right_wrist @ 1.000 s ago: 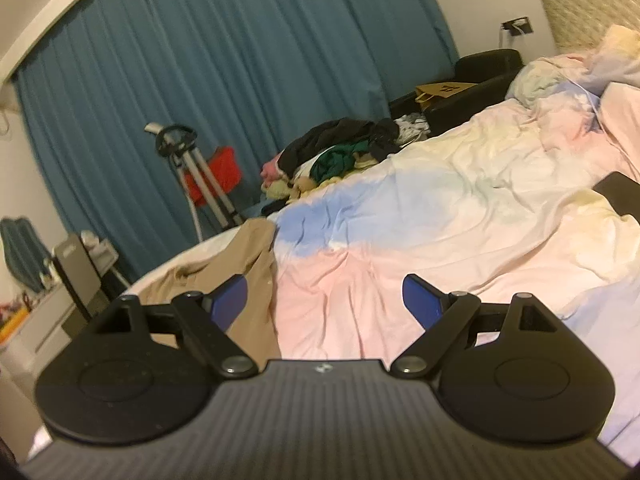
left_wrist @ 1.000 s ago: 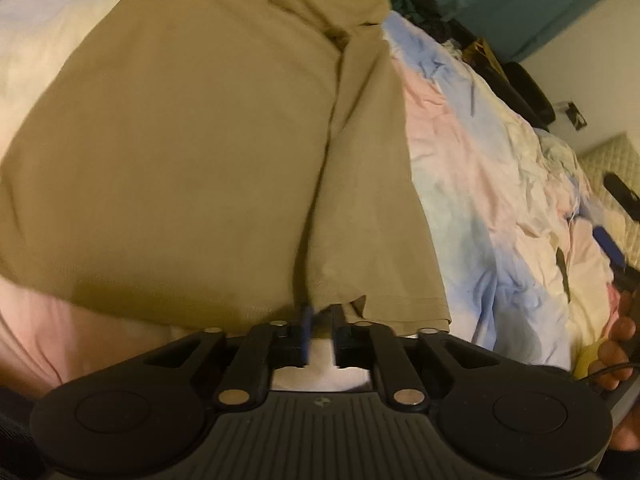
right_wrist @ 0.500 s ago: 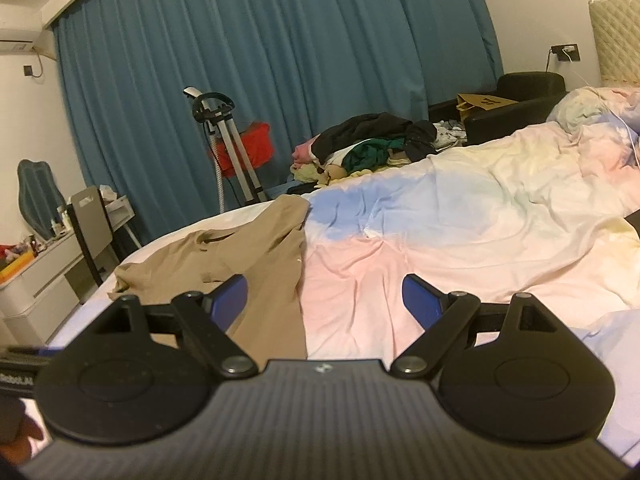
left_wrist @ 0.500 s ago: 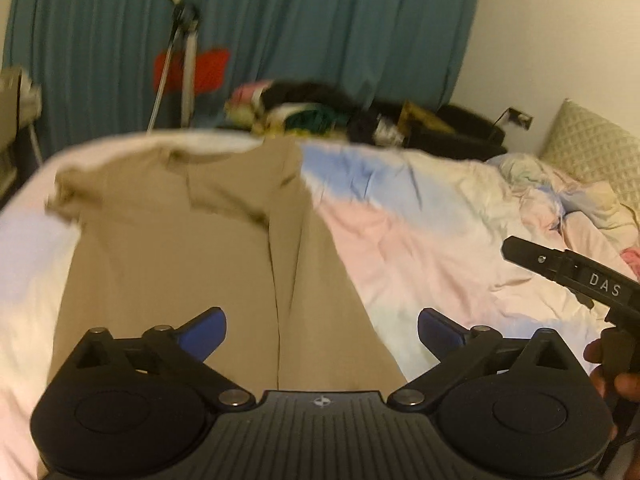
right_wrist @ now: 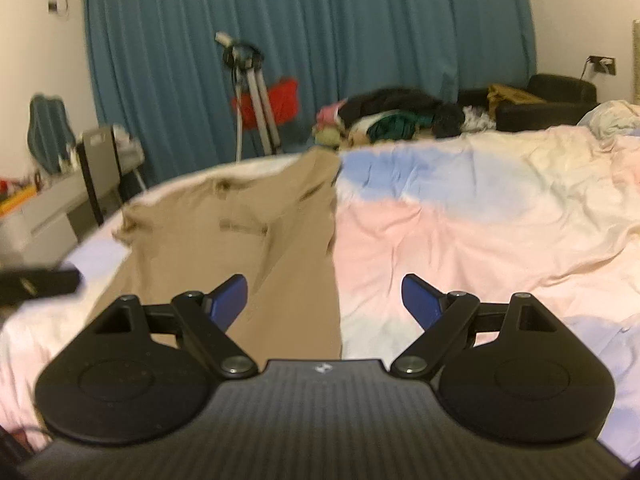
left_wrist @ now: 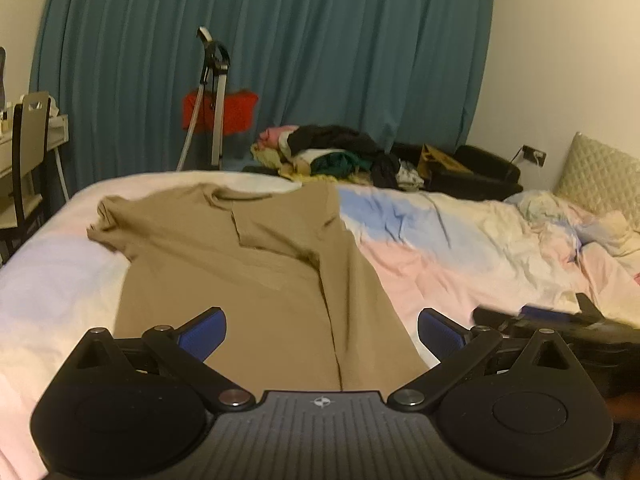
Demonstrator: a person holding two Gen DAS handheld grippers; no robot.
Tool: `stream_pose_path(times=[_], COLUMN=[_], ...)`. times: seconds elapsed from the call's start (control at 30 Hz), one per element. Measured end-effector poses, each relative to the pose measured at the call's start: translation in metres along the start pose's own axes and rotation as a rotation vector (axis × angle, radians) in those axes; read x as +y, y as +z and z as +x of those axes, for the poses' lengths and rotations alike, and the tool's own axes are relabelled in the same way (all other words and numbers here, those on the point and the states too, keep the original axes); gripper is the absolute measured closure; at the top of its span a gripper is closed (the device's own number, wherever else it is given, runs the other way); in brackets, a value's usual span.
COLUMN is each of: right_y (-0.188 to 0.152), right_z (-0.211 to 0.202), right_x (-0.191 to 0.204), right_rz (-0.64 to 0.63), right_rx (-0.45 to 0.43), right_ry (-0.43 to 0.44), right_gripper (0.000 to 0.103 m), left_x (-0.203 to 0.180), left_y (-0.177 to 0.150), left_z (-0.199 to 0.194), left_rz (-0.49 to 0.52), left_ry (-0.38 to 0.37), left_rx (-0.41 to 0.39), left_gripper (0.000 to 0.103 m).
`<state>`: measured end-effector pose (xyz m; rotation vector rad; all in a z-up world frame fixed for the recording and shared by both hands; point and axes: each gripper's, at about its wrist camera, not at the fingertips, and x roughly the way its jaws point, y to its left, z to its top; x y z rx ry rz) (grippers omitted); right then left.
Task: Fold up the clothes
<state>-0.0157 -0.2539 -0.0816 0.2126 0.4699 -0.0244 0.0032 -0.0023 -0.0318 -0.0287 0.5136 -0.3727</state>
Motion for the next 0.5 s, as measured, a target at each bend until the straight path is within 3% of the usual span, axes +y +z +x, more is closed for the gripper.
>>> stream_pose_path(times=[0.23, 0.4, 0.5], right_y=[0.021, 0.041, 0.044], right_z=[0.09, 0.18, 0.236], right_x=[0.043, 0.131, 0.197], right_rz=[-0.053, -0.243, -0.363], right_rx=[0.191, 0.216, 0.194], right_ry=[0.106, 0.245, 0.296], right_gripper=[0.018, 0.018, 0.018], left_x=[0.048, 0.097, 0.125], left_y=[0.008, 0.005, 0.003], left_z=[-0.018, -0.013, -0.001], left_rz=[-0.042, -0.116, -0.15], left_ry=[-0.011, 0.038, 0.132], left_rx=[-0.031, -0.067, -0.082], left_gripper=[0.0, 0.0, 0.0])
